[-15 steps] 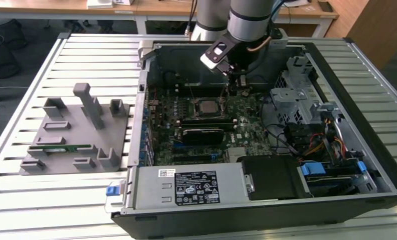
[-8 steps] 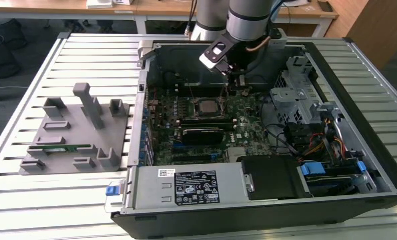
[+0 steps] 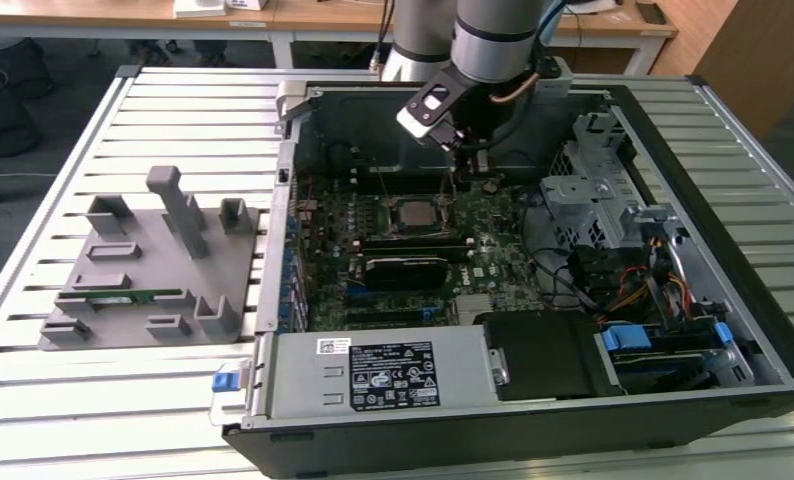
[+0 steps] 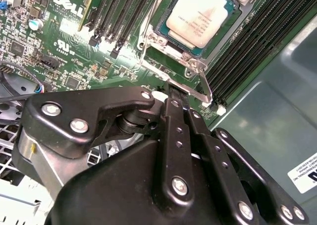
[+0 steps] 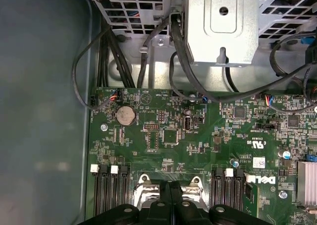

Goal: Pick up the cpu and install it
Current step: 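Close the cpu cover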

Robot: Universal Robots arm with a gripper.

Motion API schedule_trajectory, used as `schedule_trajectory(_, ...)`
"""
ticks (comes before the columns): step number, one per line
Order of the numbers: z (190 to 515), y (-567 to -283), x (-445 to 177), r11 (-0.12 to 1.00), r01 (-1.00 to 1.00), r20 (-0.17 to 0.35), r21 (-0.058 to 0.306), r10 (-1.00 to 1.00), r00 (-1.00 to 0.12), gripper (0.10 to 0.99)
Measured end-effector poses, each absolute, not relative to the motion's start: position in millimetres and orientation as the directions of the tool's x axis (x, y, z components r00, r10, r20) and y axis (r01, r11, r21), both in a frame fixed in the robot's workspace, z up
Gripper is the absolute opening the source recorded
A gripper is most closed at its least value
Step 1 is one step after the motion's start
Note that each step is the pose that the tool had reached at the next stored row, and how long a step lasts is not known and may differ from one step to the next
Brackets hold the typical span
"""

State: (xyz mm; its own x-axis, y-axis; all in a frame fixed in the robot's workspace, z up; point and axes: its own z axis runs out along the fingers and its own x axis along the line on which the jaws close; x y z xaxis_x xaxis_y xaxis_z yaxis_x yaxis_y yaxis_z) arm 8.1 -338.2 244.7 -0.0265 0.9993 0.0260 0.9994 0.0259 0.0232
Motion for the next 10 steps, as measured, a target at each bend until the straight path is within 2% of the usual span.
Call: schedule_trajectory(10, 244.7, -338.2, 5.8, 0.026, 0.999, 0.026, 0.023, 0.999, -0.027, 0.106)
